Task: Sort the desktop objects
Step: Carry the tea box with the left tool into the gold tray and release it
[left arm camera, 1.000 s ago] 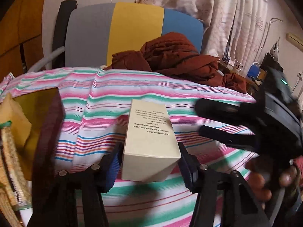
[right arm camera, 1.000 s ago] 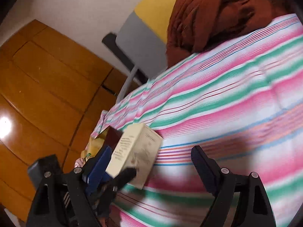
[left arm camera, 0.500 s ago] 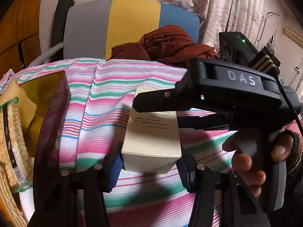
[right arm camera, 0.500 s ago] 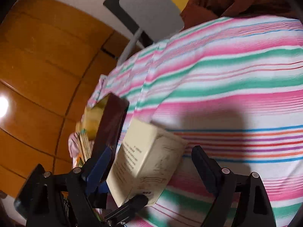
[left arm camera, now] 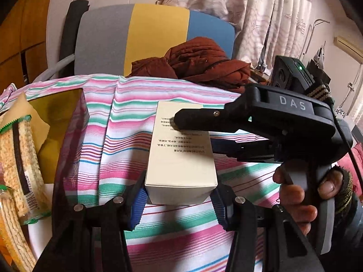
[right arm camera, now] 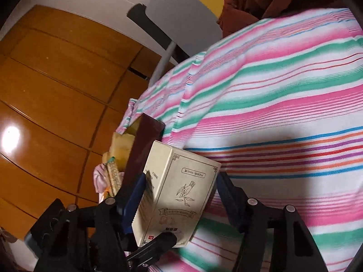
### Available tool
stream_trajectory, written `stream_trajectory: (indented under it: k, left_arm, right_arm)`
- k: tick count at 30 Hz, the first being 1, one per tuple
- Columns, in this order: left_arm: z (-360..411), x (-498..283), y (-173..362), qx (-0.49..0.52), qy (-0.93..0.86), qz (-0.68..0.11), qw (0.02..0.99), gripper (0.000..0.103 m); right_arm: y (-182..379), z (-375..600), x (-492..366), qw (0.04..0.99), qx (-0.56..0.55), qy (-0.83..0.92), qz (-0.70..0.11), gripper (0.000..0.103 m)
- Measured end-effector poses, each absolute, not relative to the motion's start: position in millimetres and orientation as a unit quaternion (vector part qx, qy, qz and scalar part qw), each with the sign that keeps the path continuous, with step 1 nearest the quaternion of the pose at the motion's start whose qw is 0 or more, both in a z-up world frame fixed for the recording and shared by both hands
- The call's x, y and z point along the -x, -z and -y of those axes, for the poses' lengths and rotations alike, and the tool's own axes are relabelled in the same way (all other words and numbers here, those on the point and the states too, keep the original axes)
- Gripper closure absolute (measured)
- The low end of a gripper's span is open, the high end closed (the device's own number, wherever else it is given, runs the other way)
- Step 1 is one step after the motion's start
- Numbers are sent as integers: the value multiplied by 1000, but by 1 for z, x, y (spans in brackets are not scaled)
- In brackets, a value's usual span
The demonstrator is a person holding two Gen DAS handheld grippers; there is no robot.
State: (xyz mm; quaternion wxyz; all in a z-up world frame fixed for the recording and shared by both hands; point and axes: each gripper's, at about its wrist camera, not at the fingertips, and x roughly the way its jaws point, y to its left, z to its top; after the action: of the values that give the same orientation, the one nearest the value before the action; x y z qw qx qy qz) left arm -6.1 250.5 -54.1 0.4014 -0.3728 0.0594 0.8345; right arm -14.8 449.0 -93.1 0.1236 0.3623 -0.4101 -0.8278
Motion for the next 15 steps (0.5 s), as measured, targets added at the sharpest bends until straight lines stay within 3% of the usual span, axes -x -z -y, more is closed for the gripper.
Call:
stream_trajectory:
  k: [15]
  left_arm:
    - [-190, 7, -1, 321, -869, -41, 375, 51]
  right_arm:
    - [33, -398, 18, 207, -298, 842, 399, 44]
